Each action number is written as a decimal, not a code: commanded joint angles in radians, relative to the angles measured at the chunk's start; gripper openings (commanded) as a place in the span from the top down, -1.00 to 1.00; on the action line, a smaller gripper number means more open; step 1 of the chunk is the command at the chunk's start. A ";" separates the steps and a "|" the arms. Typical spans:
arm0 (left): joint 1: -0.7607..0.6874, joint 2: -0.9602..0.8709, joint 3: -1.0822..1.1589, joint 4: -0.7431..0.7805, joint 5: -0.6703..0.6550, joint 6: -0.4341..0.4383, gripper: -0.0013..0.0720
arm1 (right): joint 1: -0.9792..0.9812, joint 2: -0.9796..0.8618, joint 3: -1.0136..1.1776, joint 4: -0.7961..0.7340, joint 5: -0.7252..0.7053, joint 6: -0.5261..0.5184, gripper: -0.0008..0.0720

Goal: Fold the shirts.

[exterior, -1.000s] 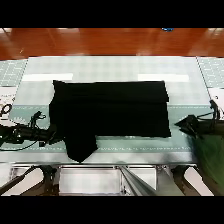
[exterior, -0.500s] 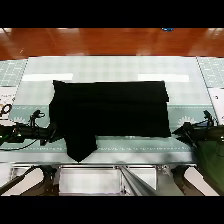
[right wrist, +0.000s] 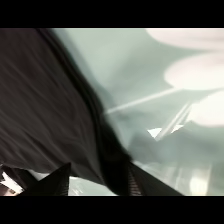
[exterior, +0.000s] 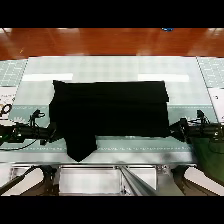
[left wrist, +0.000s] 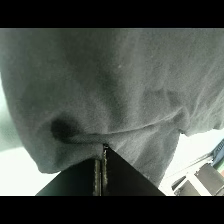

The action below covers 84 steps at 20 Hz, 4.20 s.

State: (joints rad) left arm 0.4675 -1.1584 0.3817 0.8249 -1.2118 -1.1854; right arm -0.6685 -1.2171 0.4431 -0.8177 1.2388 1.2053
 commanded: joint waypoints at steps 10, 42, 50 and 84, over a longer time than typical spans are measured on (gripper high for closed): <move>0.000 0.001 0.001 0.000 0.008 0.000 0.91 | 0.116 -0.047 0.013 0.028 -0.067 -0.023 -0.13; -0.204 -0.666 1.095 -0.190 0.028 -0.164 0.92 | 0.342 -0.489 0.829 0.158 -0.129 0.053 0.91; -0.214 -0.813 1.302 -0.203 0.027 -0.174 0.92 | 0.391 -0.573 0.881 0.158 -0.195 0.045 0.91; -0.219 0.185 0.338 -0.066 0.274 -0.109 -0.42 | 0.329 -0.571 0.755 0.195 -0.135 0.015 -0.17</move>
State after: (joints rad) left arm 0.2558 -0.9840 0.7444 0.8150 -0.9573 -1.2964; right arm -0.4129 -1.7260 1.1511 -0.6449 1.0885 1.2072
